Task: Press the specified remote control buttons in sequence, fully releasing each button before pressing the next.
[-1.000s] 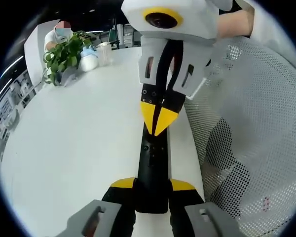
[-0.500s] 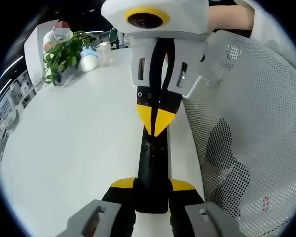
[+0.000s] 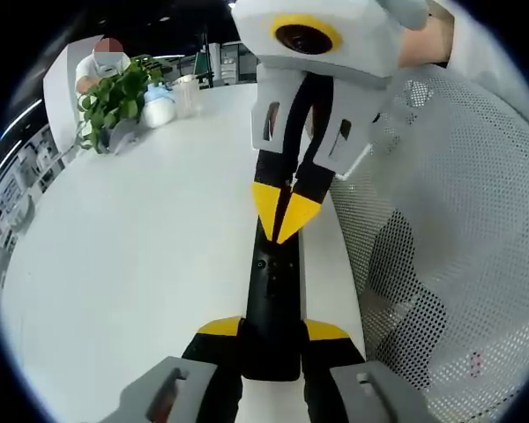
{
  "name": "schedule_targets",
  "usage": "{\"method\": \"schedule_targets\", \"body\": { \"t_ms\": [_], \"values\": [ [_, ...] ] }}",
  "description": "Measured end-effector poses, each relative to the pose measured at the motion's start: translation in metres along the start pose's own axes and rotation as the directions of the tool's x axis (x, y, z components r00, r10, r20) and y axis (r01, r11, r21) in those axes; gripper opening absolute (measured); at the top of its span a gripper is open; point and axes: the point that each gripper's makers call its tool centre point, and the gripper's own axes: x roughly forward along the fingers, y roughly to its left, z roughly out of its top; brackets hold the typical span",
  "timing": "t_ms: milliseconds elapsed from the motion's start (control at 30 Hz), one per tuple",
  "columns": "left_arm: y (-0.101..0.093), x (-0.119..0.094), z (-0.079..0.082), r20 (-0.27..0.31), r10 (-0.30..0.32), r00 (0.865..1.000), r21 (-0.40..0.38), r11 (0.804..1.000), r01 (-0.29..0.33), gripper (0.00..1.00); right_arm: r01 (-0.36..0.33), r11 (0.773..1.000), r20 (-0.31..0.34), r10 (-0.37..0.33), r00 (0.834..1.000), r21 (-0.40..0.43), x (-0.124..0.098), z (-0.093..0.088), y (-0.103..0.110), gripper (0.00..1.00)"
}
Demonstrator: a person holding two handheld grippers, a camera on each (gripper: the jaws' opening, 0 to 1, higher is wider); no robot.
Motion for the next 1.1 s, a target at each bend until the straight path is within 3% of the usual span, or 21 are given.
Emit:
{"method": "schedule_targets", "body": {
  "t_ms": [567,667,767,933,1100],
  "values": [
    [-0.001,-0.001,0.000,0.003,-0.001,1.000,-0.001,1.000,0.001,0.24,-0.016,0.998,0.034,0.018,0.999,-0.061,0.001,0.012,0.011,0.00],
    [-0.001,-0.001,0.000,0.003,0.000,1.000,-0.002,1.000,0.000,0.24,0.003,0.991,0.017,0.000,1.000,-0.134,0.002,0.014,0.011,0.00],
    [-0.001,-0.001,0.000,0.002,0.000,1.000,-0.001,1.000,0.000,0.24,-0.020,0.990,0.038,0.025,0.999,-0.137,0.004,0.017,0.017,0.00],
    [-0.001,-0.001,0.001,0.003,0.000,1.000,-0.002,1.000,0.000,0.24,0.000,0.980,0.029,0.006,1.000,-0.197,0.005,0.016,0.018,0.00],
    [-0.001,0.000,0.001,0.002,-0.002,1.000,0.000,1.000,0.002,0.25,0.020,0.952,0.009,-0.018,1.000,-0.305,0.006,0.016,0.020,0.00]
  ]
}}
